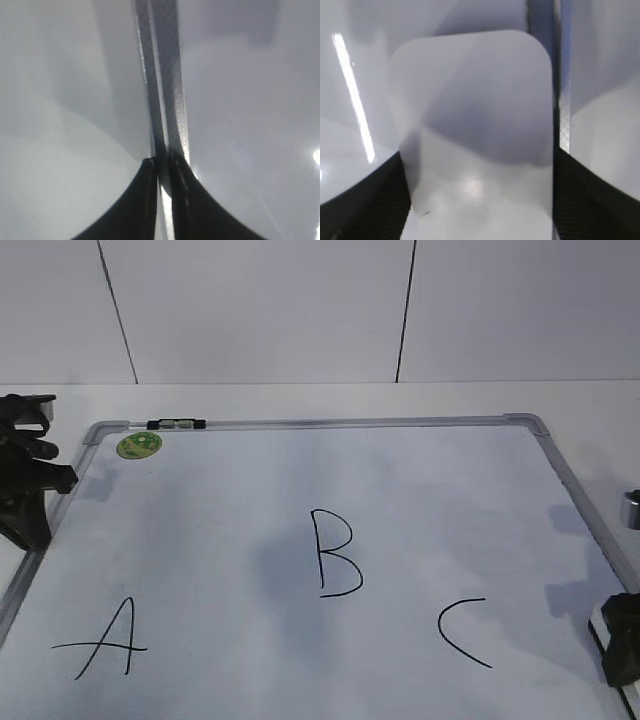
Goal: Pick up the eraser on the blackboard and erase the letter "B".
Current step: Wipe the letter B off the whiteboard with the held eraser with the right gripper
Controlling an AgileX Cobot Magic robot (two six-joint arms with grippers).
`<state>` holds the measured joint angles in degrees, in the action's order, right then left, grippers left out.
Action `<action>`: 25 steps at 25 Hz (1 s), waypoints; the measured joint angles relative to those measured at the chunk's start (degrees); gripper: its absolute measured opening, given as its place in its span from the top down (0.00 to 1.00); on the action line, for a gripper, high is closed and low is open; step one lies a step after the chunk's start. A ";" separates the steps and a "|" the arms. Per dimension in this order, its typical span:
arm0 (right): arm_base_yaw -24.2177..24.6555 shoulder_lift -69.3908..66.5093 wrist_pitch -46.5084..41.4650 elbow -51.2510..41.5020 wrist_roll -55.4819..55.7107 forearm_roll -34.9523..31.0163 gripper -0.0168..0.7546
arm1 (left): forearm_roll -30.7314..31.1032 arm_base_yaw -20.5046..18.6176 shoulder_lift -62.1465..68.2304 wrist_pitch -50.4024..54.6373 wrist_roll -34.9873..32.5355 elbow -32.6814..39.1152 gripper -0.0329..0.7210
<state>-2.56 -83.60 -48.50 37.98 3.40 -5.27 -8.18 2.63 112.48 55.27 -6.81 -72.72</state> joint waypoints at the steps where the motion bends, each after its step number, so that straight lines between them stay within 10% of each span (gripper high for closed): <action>1: 0.00 0.00 -0.26 0.00 -0.01 0.00 0.24 | 0.00 0.00 0.00 0.00 0.00 0.00 0.91; 25: 0.00 -0.47 -10.89 9.31 -0.36 -0.08 0.29 | -0.31 0.00 0.00 0.13 0.00 0.00 0.91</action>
<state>-2.56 -84.07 -59.40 47.29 3.04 -5.36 -8.49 2.63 112.48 55.40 -6.81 -72.72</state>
